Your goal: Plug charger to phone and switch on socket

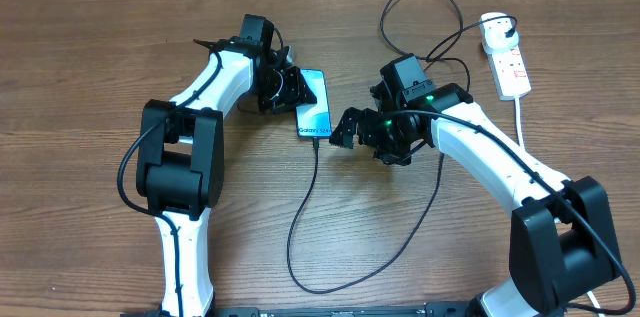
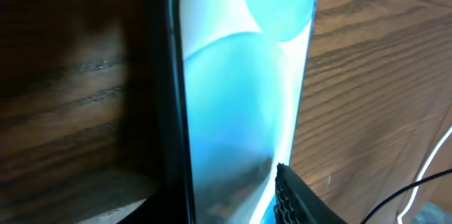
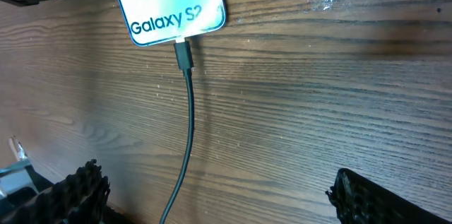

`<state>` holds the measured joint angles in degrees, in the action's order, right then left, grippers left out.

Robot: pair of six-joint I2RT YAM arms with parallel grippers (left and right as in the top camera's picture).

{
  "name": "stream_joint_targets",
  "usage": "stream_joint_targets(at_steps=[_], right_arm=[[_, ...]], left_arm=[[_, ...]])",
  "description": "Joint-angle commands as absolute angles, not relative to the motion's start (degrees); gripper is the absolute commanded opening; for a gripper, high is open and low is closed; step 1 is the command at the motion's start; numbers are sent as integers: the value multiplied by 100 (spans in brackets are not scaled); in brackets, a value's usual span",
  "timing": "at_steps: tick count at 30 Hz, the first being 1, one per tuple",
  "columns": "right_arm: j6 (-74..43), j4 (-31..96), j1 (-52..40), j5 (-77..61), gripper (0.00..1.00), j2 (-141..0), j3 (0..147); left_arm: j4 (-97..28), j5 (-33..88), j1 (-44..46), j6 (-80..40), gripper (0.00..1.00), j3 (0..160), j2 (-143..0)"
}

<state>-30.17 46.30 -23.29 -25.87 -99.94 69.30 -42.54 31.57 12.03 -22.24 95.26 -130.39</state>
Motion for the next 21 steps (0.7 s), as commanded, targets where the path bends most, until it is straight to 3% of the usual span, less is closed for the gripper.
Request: stream_joint_targets(at_steps=[1,21], right_arm=[[-2971,4633,-2314,-2547,100,-9880,6971],[-2971,4687,-2311,-2547,100,-9880,6971]], left_arm=[[-4285,2390,1192,-2276,35,9463,-13172],[-4480,1994,1192,-2539,34,9485,-13082]])
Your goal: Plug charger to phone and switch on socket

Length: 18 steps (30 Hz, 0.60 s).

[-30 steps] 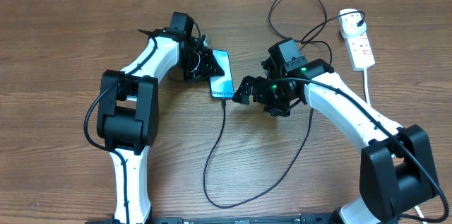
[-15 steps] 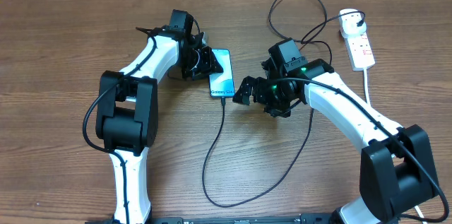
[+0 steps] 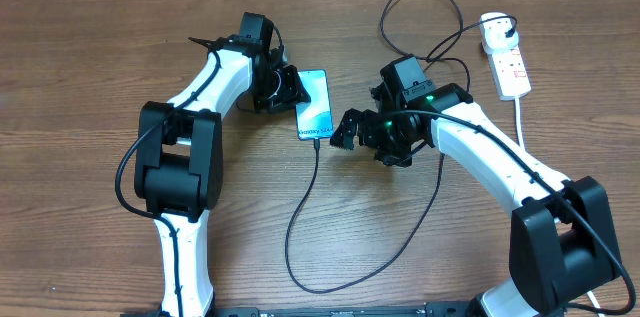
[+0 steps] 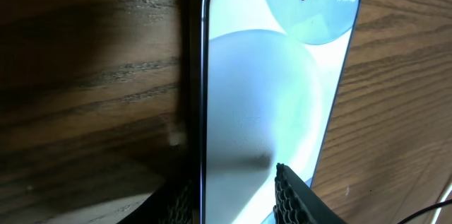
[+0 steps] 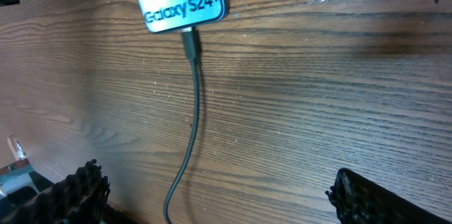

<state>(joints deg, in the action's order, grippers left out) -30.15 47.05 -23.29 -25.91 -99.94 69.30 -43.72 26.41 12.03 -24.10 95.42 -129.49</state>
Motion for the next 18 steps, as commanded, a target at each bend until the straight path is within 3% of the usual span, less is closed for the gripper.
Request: stream_joint_targets(at_steps=[1,10,11,12,15,18], right_arm=[[-2974,4685,-2311,-2545,100,-9880,6971],[-2604,5107,-2226,-1890,100,-9878,7400],[-2602,6066,-2093,-1076,100,-9878,8254],[-2604,6423,-2029,-746,100,-9878,8639],[-2606,7347,-1581,296,100,-9878,10143],[-2606,7452,-963,602,100,-9878,10798]], left_arm=[[-4499,1964,1192,-2536,34,9494,-13056],[-5116,1127,1105,-2528,36,9557,-12283],[-5231,930,934,-2532,61,9588,-11754],[-5271,847,860,-2532,100,9590,-11518],[-5474,709,462,-2532,100,9590,-10624],[-5830,694,119,-2530,100,9590,-9998]])
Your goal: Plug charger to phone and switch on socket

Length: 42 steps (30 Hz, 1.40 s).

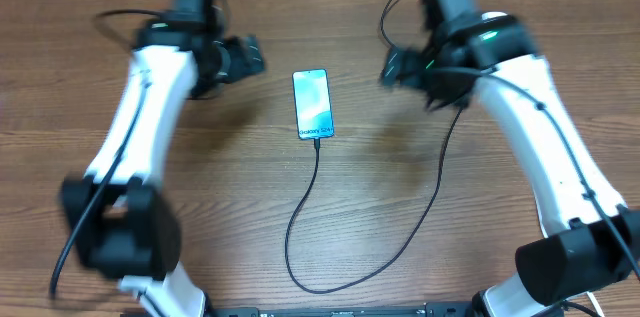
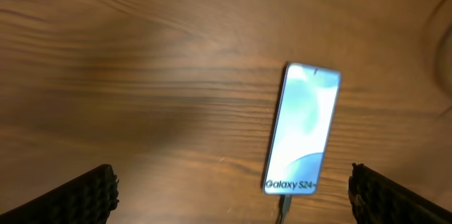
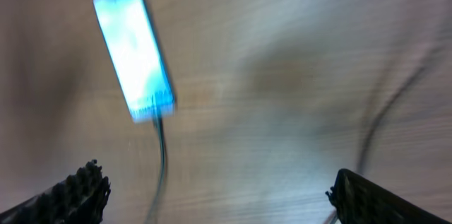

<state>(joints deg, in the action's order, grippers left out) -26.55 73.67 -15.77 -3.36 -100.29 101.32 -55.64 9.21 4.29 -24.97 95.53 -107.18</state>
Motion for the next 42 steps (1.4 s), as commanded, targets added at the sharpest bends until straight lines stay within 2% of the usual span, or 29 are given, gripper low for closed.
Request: stream_joint_targets(at_steps=[1,9,14,21,33,42], right_arm=[[-2604,7389,-624,607,100,-9878,10923],[-2519,6587,1063,755,100,-10182,10794],[-2495,6018,1577,751,100,-10645,10794],[-1750,5098,1669,755,100,-11496,10794],[-1752,4812,1717,985,100,-12763,10794],[-1754,4689,1717,1096,100,-13117,10794]], left_arm=[[-6020,681,-14,-2528,100,9590,-9797],[-6617,528,-263,-2161,100,9574,-9579],[-6600,486,-261,-2163,99,9574,-9598],[-6761,685,-259,-2189,100,9574,-9598],[-6707,705,-261,-2185,99,9574,-9598],[-6707,705,-261,-2185,100,9574,-9601]])
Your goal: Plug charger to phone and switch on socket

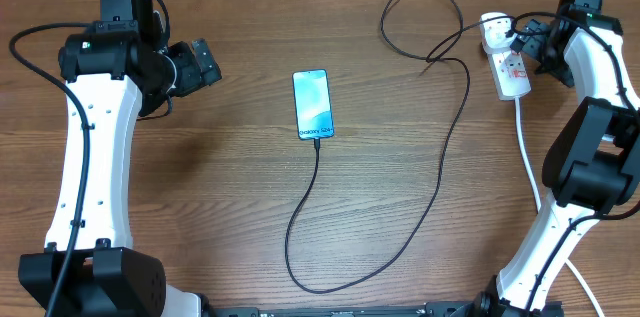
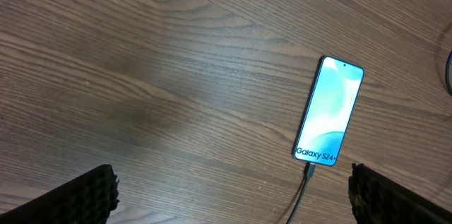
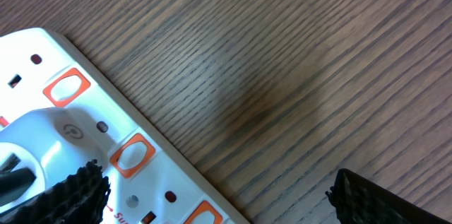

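Observation:
The lit phone [image 1: 312,103] lies flat mid-table, and the black charger cable [image 1: 317,147] is plugged into its near end. That cable loops round to a white plug [image 1: 495,27] seated in the white power strip [image 1: 512,69] at the far right. My left gripper [image 1: 200,65] hangs open well left of the phone, which shows in the left wrist view as phone [image 2: 330,111]. My right gripper [image 1: 530,43] is open over the strip. In the right wrist view the strip [image 3: 85,146] with an orange switch [image 3: 132,155] lies under my open right gripper [image 3: 219,196].
The cable's slack [image 1: 400,247] sweeps across the near and right parts of the wooden table [image 1: 200,207]. The strip's own white lead [image 1: 525,157] runs toward the near right edge.
My left gripper has drawn back further left from the phone. My right gripper has gone from just right of the phone to the power strip at the far right. Phone and cable lie as before.
At first my left gripper was pressed against the phone's left side and my right gripper stood open just right of the plugged cable end. The phone then sat slightly straighter. Later both arms were away from it, and now the right one is over the strip.

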`<state>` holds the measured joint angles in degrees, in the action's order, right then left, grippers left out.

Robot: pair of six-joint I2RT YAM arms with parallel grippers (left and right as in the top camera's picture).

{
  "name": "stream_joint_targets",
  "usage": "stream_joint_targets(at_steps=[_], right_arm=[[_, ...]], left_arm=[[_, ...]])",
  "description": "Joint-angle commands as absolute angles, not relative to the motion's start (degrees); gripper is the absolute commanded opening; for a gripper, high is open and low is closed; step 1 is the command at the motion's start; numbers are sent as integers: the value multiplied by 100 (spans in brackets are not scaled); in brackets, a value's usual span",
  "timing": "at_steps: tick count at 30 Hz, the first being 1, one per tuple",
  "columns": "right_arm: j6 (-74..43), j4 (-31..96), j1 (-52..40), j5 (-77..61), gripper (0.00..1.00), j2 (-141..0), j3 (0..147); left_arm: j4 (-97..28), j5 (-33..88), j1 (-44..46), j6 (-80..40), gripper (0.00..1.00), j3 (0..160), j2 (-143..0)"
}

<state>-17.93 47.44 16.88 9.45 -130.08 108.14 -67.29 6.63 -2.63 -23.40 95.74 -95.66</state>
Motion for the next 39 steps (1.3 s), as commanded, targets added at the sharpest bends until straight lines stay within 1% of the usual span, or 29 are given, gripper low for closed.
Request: stream_joint_targets(at_steps=[1,39], right_arm=[[-1754,4681,1717,1094,100,-13157,10794],[-1769,4145,1743,1066,100,-13294,10602]], left_arm=[[-6707,705,-261,-2185,99,9574,-9598],[-6707,705,-261,-2185,100,9574,-9598]])
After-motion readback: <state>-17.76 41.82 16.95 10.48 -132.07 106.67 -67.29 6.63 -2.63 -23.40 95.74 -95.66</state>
